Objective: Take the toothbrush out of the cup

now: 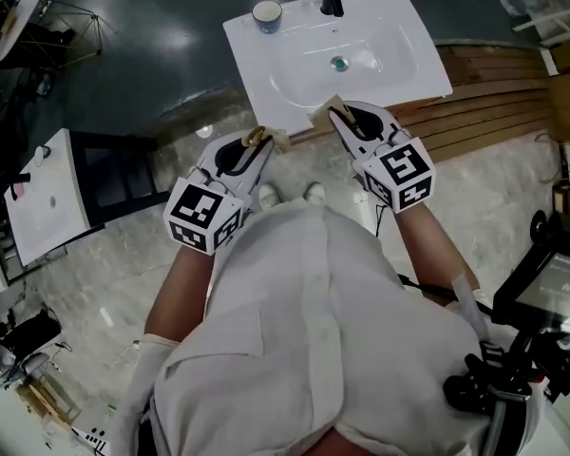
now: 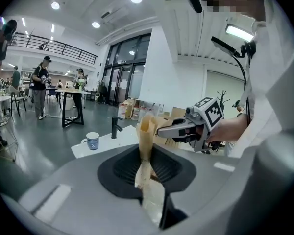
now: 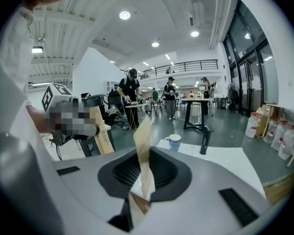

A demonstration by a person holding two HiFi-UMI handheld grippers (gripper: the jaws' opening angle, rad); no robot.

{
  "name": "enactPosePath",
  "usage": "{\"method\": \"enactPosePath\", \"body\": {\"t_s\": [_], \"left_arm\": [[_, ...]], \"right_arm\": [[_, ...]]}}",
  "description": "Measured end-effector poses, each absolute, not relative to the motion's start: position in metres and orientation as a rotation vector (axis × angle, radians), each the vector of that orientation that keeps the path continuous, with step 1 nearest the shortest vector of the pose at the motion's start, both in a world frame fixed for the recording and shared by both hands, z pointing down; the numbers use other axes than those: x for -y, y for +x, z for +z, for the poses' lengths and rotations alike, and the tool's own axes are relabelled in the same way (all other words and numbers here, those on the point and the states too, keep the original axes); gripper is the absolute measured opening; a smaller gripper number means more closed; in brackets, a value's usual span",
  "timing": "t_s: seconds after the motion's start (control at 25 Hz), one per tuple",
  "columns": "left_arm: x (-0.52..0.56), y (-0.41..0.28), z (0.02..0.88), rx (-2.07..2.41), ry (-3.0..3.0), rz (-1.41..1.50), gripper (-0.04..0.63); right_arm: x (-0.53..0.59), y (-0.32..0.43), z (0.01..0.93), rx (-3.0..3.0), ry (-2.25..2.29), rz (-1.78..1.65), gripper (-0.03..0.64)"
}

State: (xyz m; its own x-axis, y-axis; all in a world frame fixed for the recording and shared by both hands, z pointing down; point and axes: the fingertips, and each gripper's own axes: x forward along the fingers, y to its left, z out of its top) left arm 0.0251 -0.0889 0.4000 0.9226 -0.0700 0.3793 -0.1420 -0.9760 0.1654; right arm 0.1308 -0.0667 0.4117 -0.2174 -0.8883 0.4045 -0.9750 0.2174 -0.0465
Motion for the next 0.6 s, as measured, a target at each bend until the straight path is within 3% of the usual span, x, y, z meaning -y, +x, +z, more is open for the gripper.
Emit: {"method": "enactPosePath", "body": {"t_s": [0.6], "left_arm": [[0.0929, 0.0268, 0.4037, 0.148, 2.884, 0.553, 0.067]], "right_arm": [[0.0685, 0.1313, 0.4115, 2.182, 1.741, 0.406, 0.034]]}}
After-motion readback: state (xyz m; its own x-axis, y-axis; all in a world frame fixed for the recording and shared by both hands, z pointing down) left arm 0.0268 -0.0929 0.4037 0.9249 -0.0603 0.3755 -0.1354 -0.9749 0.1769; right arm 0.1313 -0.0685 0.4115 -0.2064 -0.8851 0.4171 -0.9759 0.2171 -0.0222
